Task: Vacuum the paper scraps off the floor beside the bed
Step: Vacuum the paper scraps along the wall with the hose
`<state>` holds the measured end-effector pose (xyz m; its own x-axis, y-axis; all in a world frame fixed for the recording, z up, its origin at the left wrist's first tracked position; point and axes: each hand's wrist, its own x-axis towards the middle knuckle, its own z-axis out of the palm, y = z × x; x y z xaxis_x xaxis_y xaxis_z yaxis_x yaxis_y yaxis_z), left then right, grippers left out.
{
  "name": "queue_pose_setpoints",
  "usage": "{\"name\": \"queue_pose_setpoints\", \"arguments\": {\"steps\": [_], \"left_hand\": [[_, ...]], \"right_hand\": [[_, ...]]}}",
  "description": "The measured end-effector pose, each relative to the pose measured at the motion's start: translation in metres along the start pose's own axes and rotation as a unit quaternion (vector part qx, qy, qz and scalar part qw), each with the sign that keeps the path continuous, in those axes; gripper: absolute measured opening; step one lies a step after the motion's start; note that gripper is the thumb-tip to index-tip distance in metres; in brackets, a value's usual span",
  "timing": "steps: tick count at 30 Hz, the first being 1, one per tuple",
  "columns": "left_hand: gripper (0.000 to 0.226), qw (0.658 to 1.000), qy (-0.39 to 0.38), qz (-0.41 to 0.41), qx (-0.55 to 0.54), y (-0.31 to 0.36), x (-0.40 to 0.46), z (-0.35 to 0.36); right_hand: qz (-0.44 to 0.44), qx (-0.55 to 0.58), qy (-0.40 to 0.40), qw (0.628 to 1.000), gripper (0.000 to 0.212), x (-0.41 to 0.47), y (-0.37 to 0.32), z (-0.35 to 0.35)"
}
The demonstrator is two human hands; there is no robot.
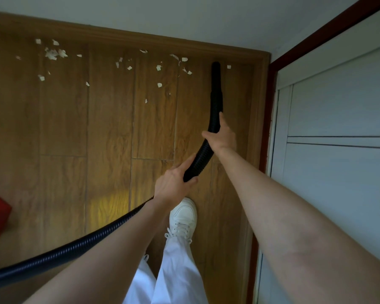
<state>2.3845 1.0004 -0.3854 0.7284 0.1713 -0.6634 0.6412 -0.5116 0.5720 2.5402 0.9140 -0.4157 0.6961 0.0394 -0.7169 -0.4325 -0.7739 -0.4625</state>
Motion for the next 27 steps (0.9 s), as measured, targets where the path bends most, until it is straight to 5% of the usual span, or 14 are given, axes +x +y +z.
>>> {"name": "queue_pose_setpoints", "arguments": {"steps": [27], "left_hand": [[0.063,0.998,0.02,0.064,-0.007,0.049,0.002,-0.03]], "right_hand": [[0.035,0.023,0.007,0.999,0.085,0.003,-0.025,-0.052]]}}
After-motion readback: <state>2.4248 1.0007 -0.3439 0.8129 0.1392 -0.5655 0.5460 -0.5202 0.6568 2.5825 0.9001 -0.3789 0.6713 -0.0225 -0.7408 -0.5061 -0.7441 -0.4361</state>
